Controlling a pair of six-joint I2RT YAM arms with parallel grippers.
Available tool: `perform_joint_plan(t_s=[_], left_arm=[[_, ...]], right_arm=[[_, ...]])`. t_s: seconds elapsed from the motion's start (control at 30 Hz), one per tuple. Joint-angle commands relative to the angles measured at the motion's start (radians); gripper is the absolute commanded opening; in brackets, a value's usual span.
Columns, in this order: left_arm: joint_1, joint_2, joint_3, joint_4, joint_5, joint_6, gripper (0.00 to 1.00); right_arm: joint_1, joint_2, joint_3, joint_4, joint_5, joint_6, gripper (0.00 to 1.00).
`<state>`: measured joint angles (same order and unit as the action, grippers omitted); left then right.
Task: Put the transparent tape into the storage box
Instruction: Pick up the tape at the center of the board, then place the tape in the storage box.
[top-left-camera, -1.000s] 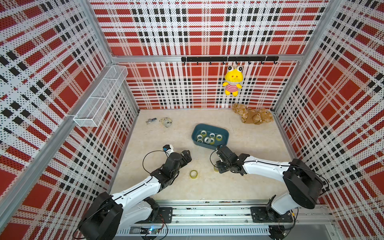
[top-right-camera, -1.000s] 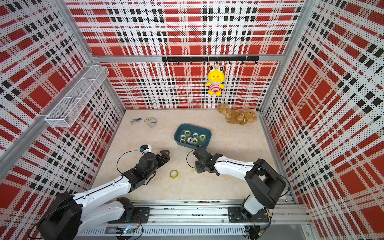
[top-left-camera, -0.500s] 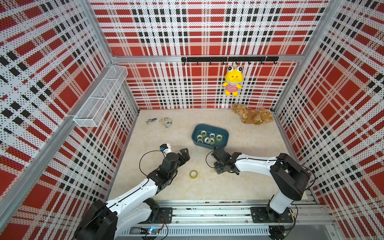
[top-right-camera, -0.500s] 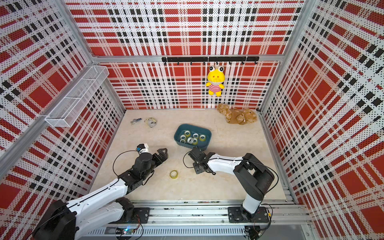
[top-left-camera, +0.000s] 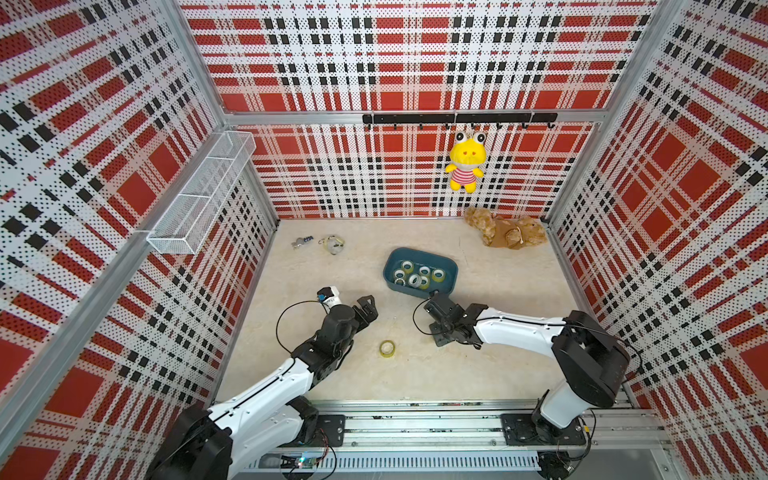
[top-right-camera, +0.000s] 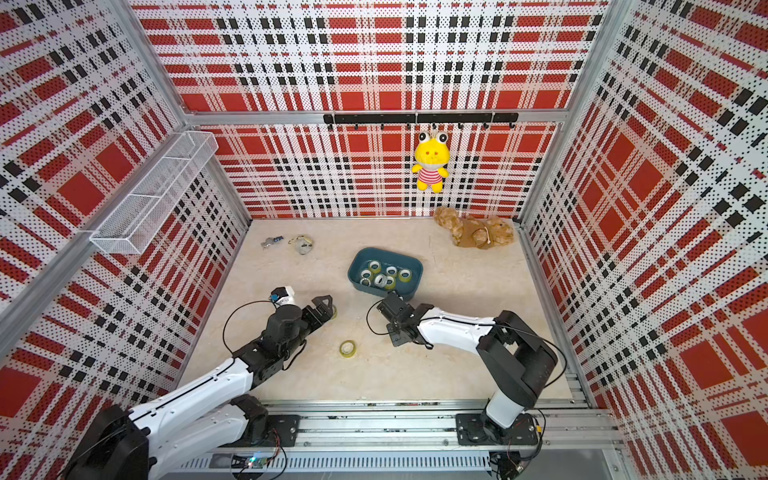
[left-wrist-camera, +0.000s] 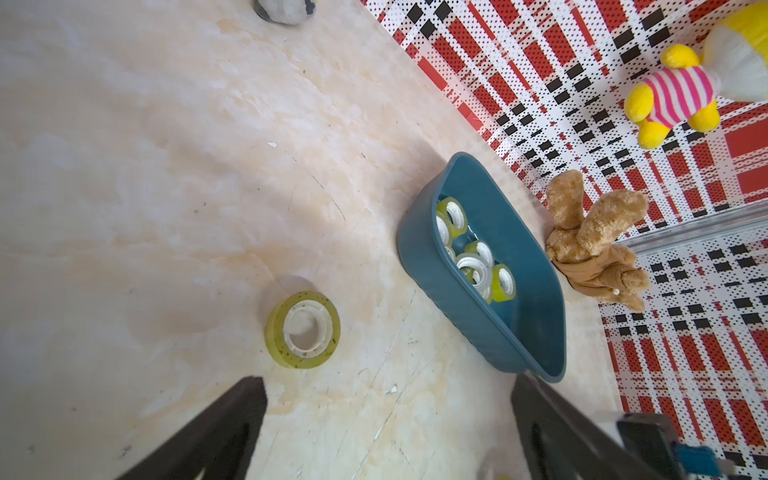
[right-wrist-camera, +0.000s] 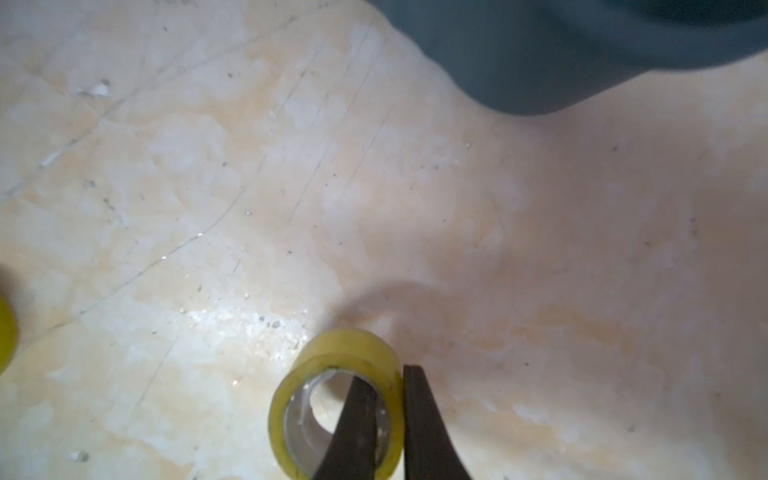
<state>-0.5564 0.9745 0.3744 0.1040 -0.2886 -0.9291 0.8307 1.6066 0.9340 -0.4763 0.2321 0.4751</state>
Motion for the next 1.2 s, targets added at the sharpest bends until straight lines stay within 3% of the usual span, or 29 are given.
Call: perform_joint_plan(t_s=[0.0, 0.2, 0.47, 0.73, 0.8, 0.87, 0.93, 1.17], left_arm=[[0.011, -0.008, -0.004, -0.013, 0.004, 0.029, 0.99], [0.014, -0.008, 0.018, -0.005, 0.038, 0.024, 0.99], [0.016, -0.021, 0.015, -0.028, 0.047, 0.032, 0.99], [0.017, -0.05, -0.008, -0.026, 0.034, 0.025, 0.99], [0.018, -0.045, -0.009, -0.025, 0.029, 0.026, 0.99], [0.018, -0.038, -0.014, -0.018, 0.031, 0.03, 0.99], [0.018, -0.035, -0.014, -0.012, 0.035, 0.03, 0.99], [0.052, -0.04, -0.024, -0.004, 0.034, 0.041, 0.99]], right_arm=[[-0.031, -0.089, 0.07, -0.03, 0.005, -0.043, 0.07], [-0.108, -0.051, 0.258, -0.053, -0.021, -0.127, 0.11], [-0.219, 0.251, 0.58, -0.104, -0.052, -0.199, 0.11], [-0.255, 0.452, 0.703, -0.147, -0.037, -0.225, 0.09], [-0.255, 0.472, 0.697, -0.139, -0.045, -0.226, 0.15], [-0.255, 0.487, 0.7, -0.143, -0.055, -0.223, 0.3], [-0.255, 0.483, 0.7, -0.144, -0.064, -0.22, 0.37], [-0.255, 0.326, 0.679, -0.144, -0.033, -0.199, 0.47]])
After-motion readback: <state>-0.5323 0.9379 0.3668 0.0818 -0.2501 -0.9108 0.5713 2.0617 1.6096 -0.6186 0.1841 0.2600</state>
